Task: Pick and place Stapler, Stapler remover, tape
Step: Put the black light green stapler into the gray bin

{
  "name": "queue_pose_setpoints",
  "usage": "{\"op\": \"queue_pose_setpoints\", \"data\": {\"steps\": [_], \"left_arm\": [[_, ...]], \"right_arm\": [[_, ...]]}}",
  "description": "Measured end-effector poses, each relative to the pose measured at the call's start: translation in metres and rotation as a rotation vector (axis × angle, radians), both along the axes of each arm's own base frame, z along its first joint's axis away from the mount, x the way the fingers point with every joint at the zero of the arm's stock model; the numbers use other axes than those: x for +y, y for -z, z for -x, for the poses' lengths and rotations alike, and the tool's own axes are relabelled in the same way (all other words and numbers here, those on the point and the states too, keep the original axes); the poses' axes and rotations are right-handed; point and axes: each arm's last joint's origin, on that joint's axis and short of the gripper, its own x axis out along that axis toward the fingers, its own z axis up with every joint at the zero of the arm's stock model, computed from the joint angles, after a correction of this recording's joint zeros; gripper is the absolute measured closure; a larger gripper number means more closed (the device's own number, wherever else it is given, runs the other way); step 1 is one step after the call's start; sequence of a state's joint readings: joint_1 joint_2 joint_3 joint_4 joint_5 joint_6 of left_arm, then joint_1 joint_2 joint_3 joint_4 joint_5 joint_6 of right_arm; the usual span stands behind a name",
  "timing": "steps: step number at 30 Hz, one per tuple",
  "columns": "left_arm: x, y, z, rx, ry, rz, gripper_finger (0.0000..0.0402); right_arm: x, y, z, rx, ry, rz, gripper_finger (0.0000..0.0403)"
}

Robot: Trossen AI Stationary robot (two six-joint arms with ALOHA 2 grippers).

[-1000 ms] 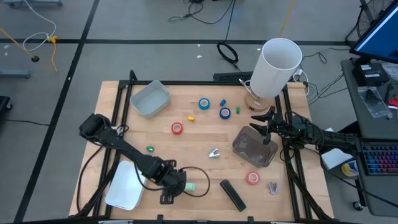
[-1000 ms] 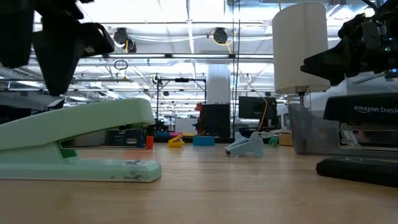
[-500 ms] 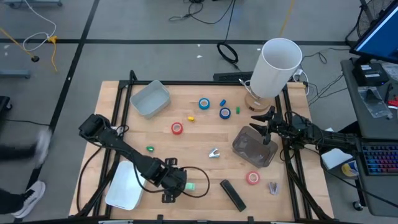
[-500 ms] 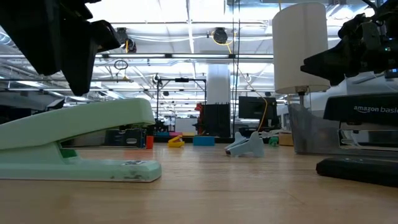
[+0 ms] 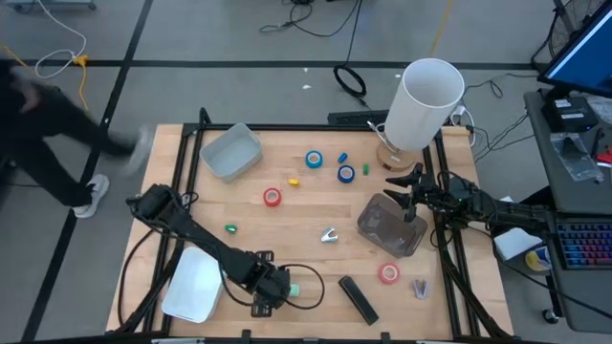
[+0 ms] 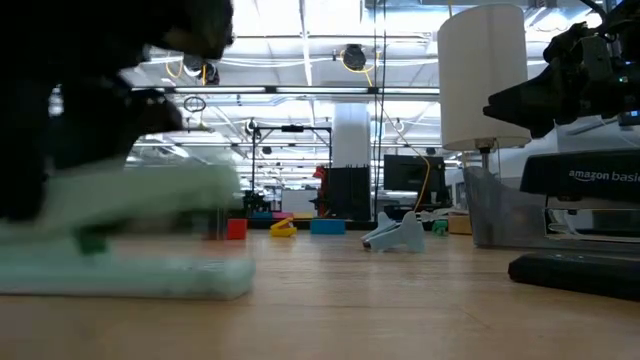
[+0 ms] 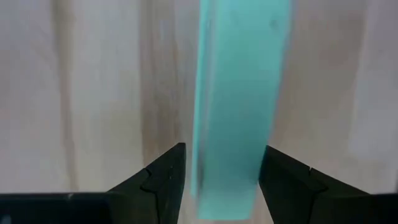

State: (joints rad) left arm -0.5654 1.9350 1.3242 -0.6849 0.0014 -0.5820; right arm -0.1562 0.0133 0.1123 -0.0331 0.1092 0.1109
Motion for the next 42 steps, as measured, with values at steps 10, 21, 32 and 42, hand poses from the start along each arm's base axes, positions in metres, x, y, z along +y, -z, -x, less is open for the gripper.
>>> {"op": "queue_pose_setpoints", "data": {"steps": [10,21,32,42], "left_arm": [[0.002,0.003,-0.002,0.004,-0.008,-0.006,0.0211],[0.004,0.010,-0.003,0.052,-0.034,-0.003,0.0280],[0.022,0.004,-0.011,0.123,-0.241,0.108,0.0280],[0.046,-0.046,-0.008,0.002,-0.419,0.179,0.0280]], "right_arm": [[0.000,0.000,0.000,0.000,0.002,0.000,0.0236],[0.000,0.000,0.000,0.000,0.001,0.000,0.0236],[0.000,-0.004,0.000,-0.059,-0.005,-0.076,0.0236],[0.001,-0.022,0.002,-0.313,-0.068,-0.330,0.0236]]}}
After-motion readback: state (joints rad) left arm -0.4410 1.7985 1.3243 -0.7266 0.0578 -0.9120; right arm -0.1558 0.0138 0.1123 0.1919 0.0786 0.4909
